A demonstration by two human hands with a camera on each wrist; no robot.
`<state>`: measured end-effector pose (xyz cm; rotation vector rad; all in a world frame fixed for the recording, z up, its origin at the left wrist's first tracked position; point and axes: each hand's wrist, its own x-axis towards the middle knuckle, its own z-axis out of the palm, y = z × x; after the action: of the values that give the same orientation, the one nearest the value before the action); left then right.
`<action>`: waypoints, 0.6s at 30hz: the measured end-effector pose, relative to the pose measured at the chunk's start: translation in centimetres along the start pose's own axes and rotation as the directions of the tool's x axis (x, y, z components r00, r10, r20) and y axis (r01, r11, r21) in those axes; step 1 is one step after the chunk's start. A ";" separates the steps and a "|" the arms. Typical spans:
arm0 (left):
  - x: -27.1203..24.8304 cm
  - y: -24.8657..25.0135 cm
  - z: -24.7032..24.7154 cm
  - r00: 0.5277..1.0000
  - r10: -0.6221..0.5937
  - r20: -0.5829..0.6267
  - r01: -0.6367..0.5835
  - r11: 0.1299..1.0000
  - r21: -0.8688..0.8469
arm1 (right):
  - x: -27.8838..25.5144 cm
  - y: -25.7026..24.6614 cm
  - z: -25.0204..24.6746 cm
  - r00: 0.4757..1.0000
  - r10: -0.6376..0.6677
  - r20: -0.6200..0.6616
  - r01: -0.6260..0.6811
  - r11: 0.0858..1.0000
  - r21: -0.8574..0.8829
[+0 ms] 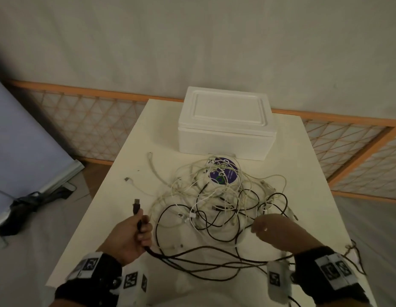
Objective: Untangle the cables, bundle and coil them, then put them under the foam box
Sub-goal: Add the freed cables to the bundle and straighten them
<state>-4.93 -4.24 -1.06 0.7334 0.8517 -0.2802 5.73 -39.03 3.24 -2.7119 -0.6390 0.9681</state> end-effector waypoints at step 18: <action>-2.8 -0.9 0.0 0.989 0.150 0.009 -0.150 0.983 0.105 | 15.2 -11.9 5.1 0.980 -0.184 -0.079 0.156 0.948 -0.276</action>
<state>-7.20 -5.04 0.63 0.8915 0.7806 -0.1922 9.05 -21.36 -5.33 -2.8520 -1.0328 0.7401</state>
